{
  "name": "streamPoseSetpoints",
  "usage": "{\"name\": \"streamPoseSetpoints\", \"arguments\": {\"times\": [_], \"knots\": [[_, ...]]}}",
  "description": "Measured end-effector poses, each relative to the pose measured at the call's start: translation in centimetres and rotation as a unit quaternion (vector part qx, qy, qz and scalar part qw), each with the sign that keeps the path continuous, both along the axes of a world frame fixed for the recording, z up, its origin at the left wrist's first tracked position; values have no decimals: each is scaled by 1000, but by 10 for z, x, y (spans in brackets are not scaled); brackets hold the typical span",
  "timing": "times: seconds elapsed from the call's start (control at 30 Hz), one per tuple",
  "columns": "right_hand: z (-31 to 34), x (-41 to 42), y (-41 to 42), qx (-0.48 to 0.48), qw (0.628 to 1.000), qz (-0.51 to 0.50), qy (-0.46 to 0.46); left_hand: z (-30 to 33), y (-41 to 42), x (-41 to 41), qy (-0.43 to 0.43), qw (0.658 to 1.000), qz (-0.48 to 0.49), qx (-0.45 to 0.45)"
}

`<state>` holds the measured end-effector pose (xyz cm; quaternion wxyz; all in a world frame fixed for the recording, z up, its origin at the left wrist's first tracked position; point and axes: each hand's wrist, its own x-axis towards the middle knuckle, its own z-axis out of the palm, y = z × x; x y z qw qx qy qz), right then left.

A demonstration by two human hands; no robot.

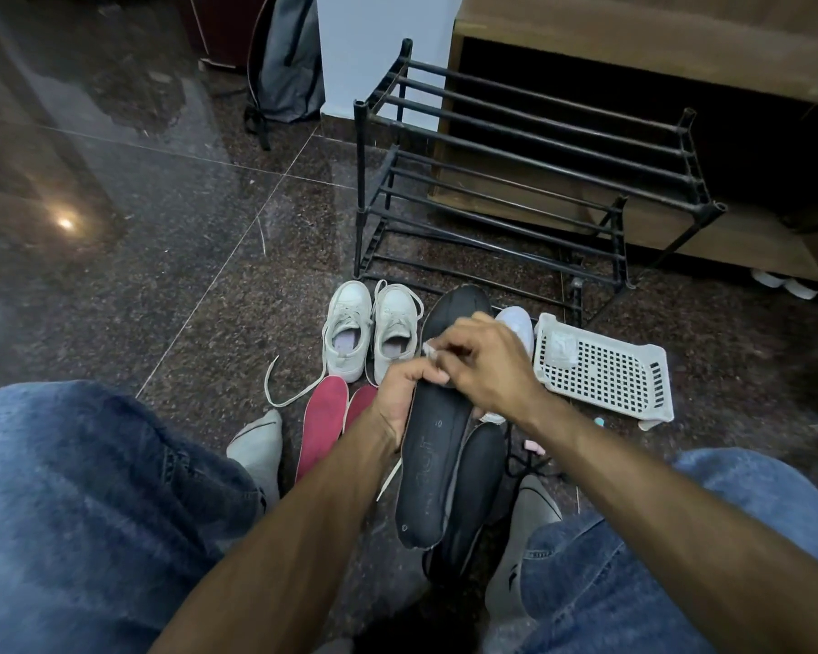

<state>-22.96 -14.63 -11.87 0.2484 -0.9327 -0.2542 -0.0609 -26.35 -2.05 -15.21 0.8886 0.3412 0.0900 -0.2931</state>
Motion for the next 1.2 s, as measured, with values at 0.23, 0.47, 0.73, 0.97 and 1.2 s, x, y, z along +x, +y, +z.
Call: {"name": "streamPoseSetpoints", "arguments": {"times": [0.23,0.47,0.73,0.97,1.2], "knots": [[12,28,-2,-78,994,-73,-33,-10,-4,-13,11,997,-64,29],[11,6,-3,-37,999,36,-6,-13,-4,-10,16,999,-46,-12],[5,28,-17,-12,997,-68,-25,-18,-1,-7,22,999,-24,-23],[-2,22,-14,-82,993,-59,-67,-24,-1,-3,26,999,1,-33],[-16,-16,1,-100,995,-6,-5,-28,5,4,71,989,119,-53]]}}
